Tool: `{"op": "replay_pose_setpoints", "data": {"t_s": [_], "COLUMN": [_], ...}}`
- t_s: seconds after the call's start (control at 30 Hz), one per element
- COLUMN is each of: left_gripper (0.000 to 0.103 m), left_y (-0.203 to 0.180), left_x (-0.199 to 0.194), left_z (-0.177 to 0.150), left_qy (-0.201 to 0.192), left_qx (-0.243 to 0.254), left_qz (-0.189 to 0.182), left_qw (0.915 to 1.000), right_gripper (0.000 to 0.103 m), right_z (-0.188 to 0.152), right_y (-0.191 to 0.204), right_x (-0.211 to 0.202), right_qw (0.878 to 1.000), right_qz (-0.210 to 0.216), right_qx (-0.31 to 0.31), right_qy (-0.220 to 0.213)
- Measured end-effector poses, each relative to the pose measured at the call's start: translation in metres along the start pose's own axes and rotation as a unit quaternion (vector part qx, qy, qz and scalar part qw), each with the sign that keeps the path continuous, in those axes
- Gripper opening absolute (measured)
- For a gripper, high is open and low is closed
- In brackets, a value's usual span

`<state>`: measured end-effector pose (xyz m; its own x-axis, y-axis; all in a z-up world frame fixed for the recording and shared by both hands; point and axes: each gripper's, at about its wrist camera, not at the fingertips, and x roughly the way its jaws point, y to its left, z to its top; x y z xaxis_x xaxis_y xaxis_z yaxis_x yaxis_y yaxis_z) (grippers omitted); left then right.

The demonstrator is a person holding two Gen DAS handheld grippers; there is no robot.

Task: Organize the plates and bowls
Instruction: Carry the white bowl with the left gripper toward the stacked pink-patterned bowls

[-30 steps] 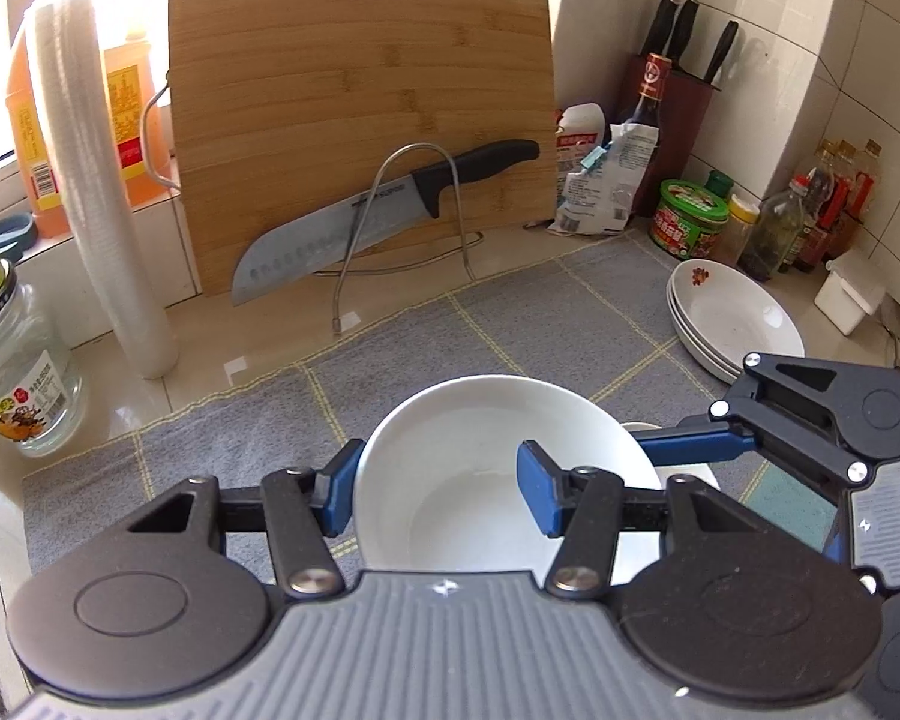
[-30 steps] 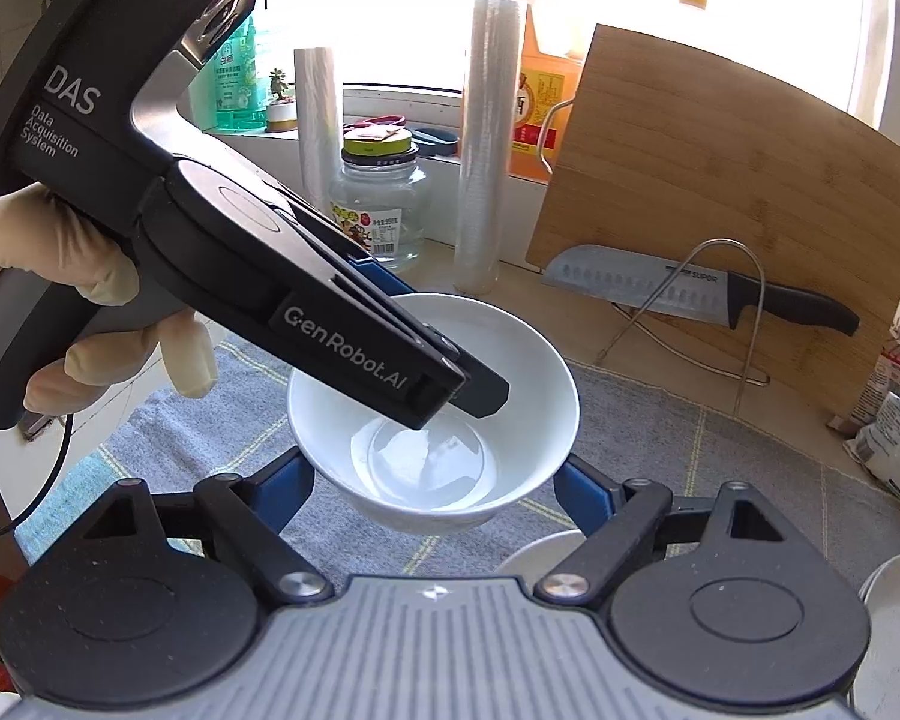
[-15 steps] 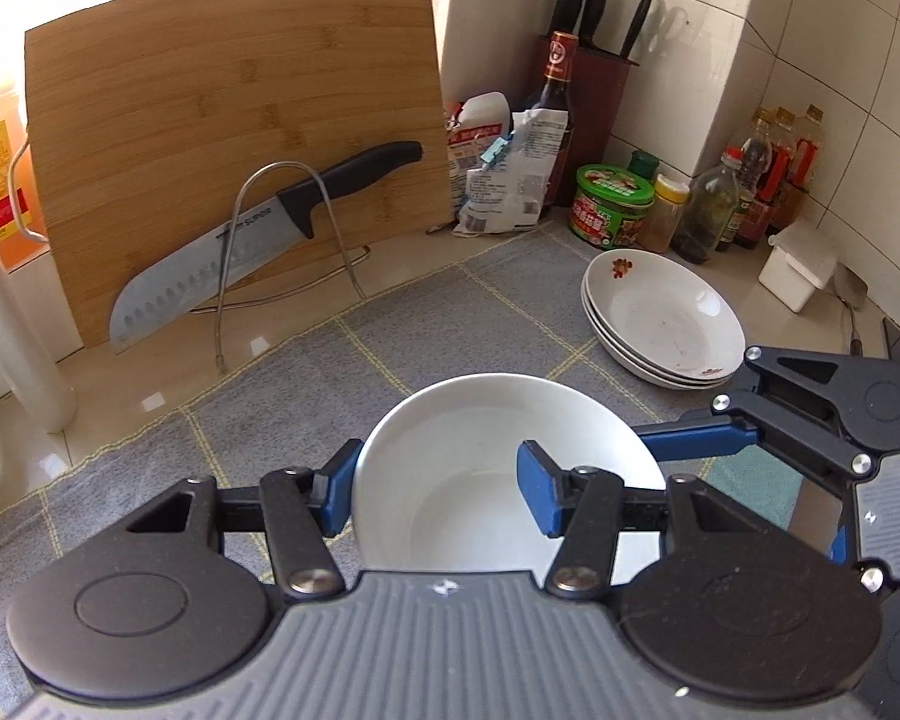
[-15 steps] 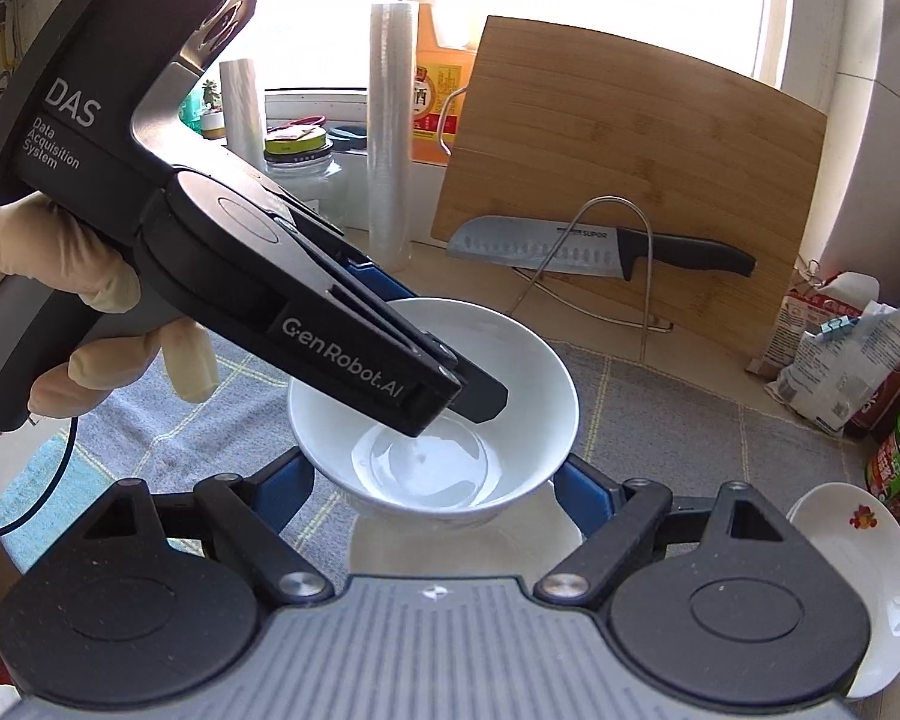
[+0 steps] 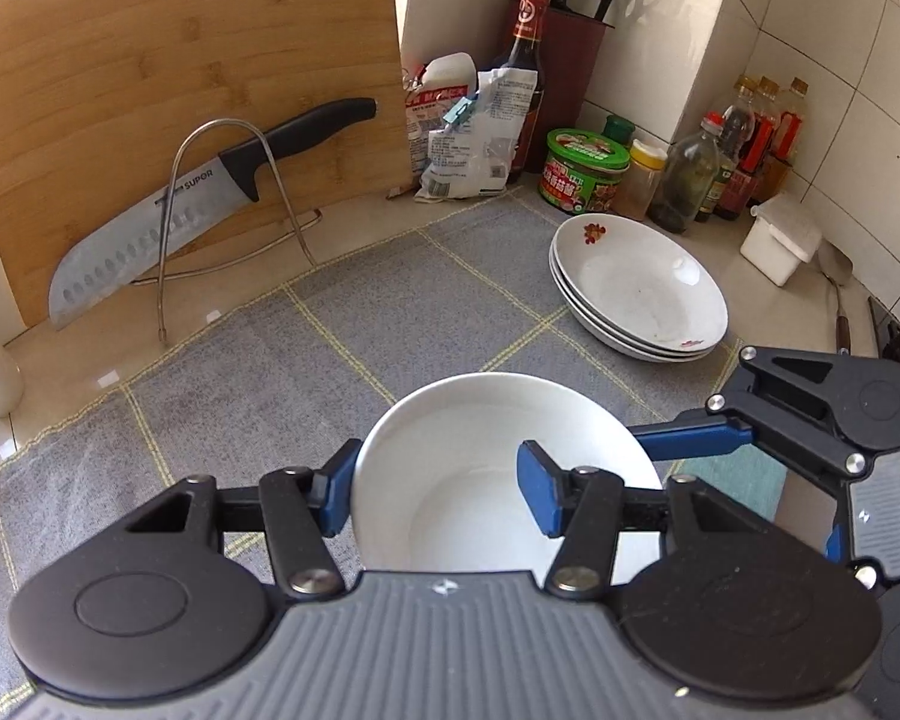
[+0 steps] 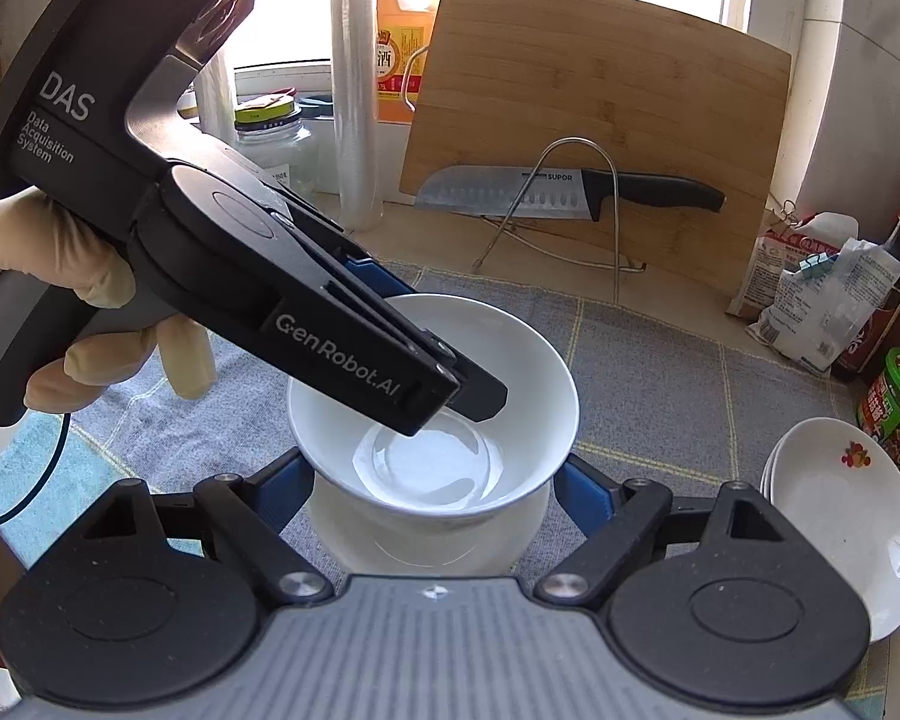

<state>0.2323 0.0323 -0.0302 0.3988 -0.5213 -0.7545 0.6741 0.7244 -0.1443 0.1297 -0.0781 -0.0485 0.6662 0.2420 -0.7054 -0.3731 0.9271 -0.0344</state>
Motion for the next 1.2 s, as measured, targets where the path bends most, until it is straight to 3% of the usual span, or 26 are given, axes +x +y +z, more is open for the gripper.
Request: {"op": "replay_pose_setpoints", "data": {"t_s": [1.2], "left_gripper": [0.057], "left_y": [0.000], "left_x": [0.012], "left_z": [-0.010], "left_qy": [0.016], "left_qx": [0.001], "left_qz": [-0.015], "left_qw": [0.9998], "right_gripper": [0.090], "right_z": [-0.003], "right_y": [-0.001], "right_x": [0.011], "right_qw": [1.000], "right_qz": [0.007], "right_qx": [0.001], "right_qy": [0.027]}}
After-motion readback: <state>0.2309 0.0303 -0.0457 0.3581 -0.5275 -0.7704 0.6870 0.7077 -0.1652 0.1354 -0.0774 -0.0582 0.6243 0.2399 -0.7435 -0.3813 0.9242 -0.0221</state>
